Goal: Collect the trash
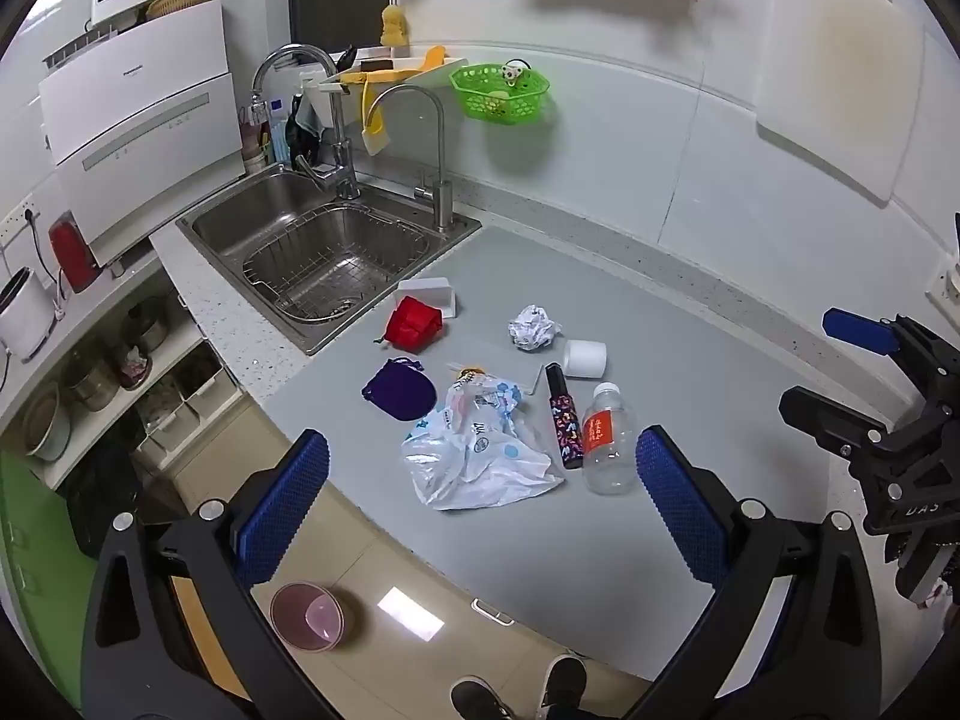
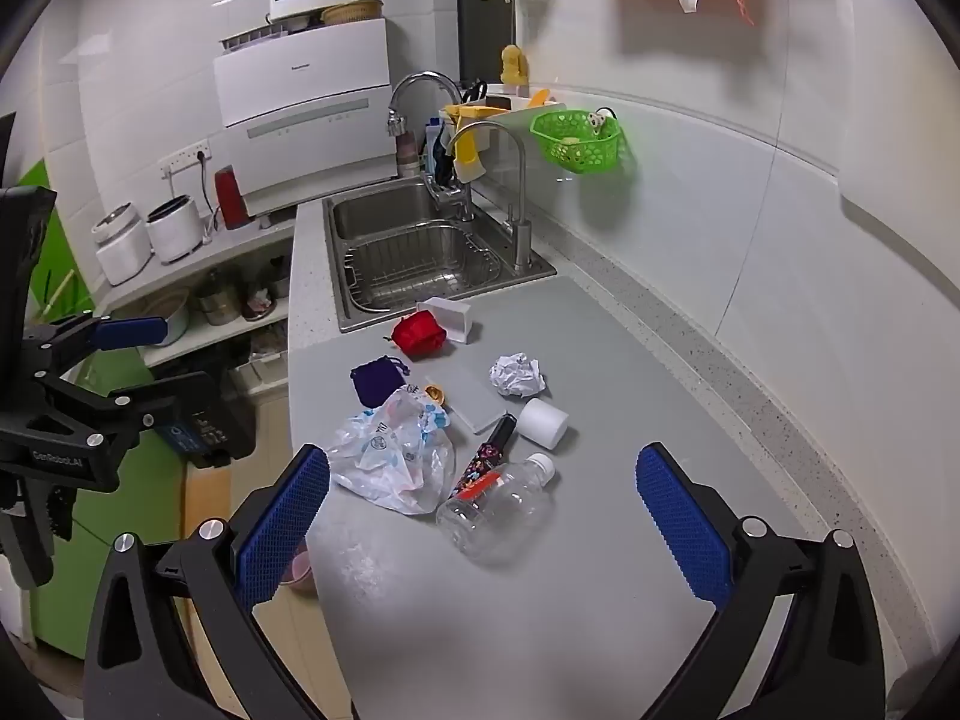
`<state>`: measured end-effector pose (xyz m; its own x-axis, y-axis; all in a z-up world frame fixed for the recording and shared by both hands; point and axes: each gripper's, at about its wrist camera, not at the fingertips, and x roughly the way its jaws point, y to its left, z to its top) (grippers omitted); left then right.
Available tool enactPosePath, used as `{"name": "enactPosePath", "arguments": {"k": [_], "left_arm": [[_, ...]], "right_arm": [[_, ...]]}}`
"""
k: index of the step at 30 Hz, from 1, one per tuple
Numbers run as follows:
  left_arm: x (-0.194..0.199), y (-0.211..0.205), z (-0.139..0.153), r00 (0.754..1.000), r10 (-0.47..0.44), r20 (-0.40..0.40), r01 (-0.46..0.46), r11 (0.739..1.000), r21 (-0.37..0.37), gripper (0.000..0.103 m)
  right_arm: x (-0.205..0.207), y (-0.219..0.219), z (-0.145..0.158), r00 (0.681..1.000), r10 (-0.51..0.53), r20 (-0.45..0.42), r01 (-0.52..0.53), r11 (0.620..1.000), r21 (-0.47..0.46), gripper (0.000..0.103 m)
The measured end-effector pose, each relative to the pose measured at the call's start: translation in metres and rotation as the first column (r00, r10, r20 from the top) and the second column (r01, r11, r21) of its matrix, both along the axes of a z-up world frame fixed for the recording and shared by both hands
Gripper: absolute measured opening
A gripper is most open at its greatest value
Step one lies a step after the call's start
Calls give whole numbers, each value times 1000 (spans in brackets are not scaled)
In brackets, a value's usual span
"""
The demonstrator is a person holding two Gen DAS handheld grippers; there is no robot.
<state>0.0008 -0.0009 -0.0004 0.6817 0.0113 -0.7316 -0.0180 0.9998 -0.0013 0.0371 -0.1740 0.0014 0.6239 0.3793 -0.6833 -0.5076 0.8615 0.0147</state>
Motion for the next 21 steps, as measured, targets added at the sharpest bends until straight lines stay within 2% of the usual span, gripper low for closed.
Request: {"name": "enactPosePath", "arguments": {"k": [21], "left_arm": [[-6,7,9,1000,4,27,-4,1000,-16,100]], "right_arm": [[-2,2,1,1000,-1,8,1,1000,-8,98]]}}
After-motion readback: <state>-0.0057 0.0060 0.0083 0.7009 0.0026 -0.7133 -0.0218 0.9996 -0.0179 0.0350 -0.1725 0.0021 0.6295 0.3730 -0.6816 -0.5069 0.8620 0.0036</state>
